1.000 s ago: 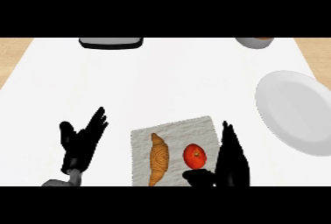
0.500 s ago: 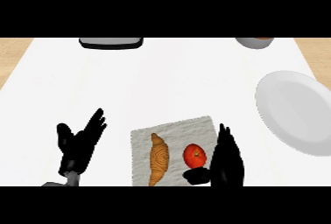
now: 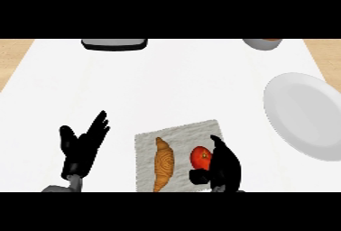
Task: Pick the tomato from the placemat and place it in the plate
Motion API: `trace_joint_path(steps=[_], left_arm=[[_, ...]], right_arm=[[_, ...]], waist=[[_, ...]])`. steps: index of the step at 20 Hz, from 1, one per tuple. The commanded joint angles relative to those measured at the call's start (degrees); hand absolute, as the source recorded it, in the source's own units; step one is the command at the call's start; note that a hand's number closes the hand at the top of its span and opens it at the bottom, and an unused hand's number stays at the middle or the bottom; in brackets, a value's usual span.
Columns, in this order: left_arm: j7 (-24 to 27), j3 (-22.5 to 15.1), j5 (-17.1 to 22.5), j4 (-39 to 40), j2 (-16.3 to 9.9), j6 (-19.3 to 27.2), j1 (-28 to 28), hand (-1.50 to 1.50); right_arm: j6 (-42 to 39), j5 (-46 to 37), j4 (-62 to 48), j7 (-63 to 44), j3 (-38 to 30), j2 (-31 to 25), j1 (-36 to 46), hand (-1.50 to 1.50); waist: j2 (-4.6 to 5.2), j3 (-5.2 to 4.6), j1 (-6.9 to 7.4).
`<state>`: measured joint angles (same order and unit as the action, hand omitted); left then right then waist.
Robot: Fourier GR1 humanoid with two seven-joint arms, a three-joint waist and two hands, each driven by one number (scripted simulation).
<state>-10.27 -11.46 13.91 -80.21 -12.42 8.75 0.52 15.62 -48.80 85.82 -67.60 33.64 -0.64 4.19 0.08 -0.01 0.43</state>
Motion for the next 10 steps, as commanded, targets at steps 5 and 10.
trace_joint_path(steps=[5, 10], left_arm=[[-1.32, 0.94, -1.02, -3.76, -0.38, -0.41, -2.04, 0.00], [2.22, 1.42, -1.03, 2.79, 1.80, -2.14, -1.07, 0.00]], right_arm=[[-3.89, -1.23, -2.10, -9.17, 0.44, 0.59, 3.41, 1.50], [1.68, -3.27, -6.35, -8.73, 1.90, 0.59, 4.65, 1.50]], waist=[[-0.17, 0.01, -0.18], [-0.05, -0.01, -0.30]])
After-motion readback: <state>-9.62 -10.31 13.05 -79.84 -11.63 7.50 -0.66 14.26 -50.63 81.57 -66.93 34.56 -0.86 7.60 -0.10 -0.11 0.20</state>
